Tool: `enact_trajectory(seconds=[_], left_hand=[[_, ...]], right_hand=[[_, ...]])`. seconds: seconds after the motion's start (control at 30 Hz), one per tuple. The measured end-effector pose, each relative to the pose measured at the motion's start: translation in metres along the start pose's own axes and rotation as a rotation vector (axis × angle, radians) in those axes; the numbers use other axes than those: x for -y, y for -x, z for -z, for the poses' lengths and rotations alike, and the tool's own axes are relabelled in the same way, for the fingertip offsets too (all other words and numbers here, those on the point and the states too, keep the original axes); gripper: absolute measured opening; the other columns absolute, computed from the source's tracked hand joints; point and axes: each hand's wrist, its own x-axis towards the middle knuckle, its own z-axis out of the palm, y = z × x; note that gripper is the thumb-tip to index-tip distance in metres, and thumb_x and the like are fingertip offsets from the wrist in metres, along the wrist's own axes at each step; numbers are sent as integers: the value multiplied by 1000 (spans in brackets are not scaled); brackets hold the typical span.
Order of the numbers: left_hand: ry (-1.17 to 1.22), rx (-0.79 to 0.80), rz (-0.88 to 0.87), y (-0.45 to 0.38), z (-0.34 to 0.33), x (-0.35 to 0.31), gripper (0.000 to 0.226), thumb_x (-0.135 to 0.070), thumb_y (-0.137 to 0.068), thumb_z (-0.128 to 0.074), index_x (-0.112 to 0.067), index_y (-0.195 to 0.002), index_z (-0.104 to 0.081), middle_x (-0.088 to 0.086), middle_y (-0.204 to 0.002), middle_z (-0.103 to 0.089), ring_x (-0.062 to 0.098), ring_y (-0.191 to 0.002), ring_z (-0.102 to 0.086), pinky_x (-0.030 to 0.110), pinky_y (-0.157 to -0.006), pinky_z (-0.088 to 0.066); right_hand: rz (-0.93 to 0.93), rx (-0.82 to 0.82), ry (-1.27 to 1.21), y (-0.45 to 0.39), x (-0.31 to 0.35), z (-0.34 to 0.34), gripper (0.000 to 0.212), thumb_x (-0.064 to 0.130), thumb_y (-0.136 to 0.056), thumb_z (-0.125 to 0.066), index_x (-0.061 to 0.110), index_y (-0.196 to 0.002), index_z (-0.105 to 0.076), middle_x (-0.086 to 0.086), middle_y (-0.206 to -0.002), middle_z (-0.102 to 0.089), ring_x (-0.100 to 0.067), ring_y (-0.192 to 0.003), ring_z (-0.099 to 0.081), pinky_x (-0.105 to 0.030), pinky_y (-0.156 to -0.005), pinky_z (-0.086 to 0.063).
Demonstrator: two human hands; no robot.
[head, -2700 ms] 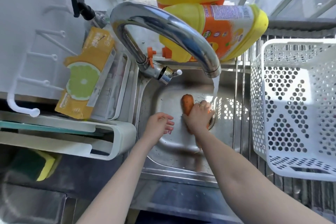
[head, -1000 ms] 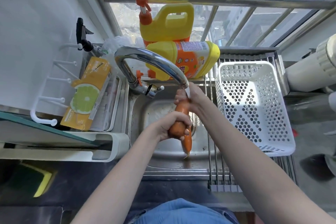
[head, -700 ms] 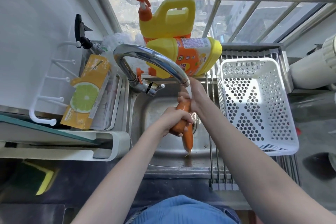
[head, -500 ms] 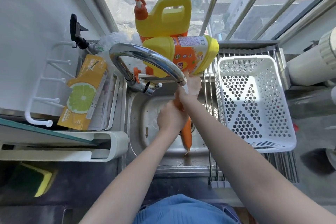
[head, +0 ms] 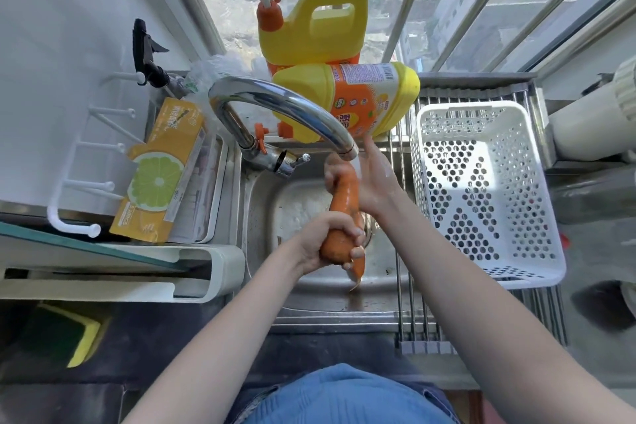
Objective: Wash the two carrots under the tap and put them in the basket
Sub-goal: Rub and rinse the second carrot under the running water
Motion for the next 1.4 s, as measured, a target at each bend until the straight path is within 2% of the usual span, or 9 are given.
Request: enact_trajectory(seconds=[0.17, 0.3, 0.5, 0.73, 0.87, 0.97, 1.13, 1.27, 1.4], left_hand=[[-194, -109, -40, -5, 21, 0, 37, -12, -44, -64, -8, -77, -49, 5, -56, -51, 17, -46, -51, 20, -37, -41], [-228, -92, -11, -6, 23, 0, 37, -13, -42, -66, -8, -75, -51, 7, -60, -51, 17, -48, -54, 22, -39, -44], [-512, -330, 87, -16, 9, 3, 25, -7, -64, -65, -2, -86, -56, 11, -67, -61, 20, -50, -61, 26, -44, -47], [-787, -725, -79, -37, -8, 8, 18, -25, -68, -51, -17, -81, -60, 8, -69, -66, 28, -58, -63, 30, -48, -51], [-1110, -812, -166, -40, -6, 1, 14, -27, -80, -47, -18, -84, -57, 5, -76, -64, 26, -67, -58, 31, -57, -46], [-763, -682, -55, -34, -6, -3, 6, -17, -76, -54, -12, -78, -58, 6, -63, -63, 23, -51, -60, 26, -44, -47], [-311, -226, 196, -17, -4, -19, 6, -6, -77, -57, -9, -74, -53, 3, -57, -56, 15, -46, -55, 19, -40, -41], [-55, 59, 191, -11, 0, -20, 5, -7, -70, -48, -11, -71, -46, 1, -54, -51, 13, -41, -49, 16, -38, -37], [-140, -60, 185, -16, 3, -16, 9, -4, -76, -53, -10, -70, -49, 2, -55, -51, 13, -42, -51, 17, -39, -38]], right_hand=[[-17, -46, 198, 13, -4, 11, 97, 78, -86, -4, 10, -144, -40, -18, -114, -69, -33, -101, -68, -41, -87, -52], [109, -129, 372, 20, -21, 4, 51, 50, -102, -29, 10, -103, -60, -4, -77, -67, -20, -72, -67, -33, -75, -48], [219, -520, 385, 12, -31, 2, 29, 26, -98, -51, 18, -71, -43, 5, -42, -38, -10, -34, -37, -24, -46, -40], [356, -934, 803, -14, -15, -2, 24, 23, -70, -61, 10, -53, -49, -16, -63, -58, -28, -61, -58, -43, -61, -52], [461, -1056, 886, -17, -12, -7, 28, 21, -85, -61, 5, -62, -56, -16, -67, -63, -29, -59, -64, -28, -47, -52], [348, -962, 871, -15, -11, -7, 19, 13, -85, -61, 0, -72, -64, -12, -60, -58, -25, -51, -60, -22, -39, -45], [128, -396, 279, -3, -5, -1, 27, 8, -91, -47, 14, -64, -43, 3, -37, -34, -9, -29, -35, -18, -37, -40], [45, -29, 121, 3, 0, 3, 42, 25, -83, -55, 18, -43, -44, 6, -30, -36, -7, -29, -39, -18, -40, -43], [34, -261, 237, -2, 0, -6, 41, 30, -84, -58, 21, -53, -34, 7, -33, -30, -6, -26, -32, -17, -36, -38]])
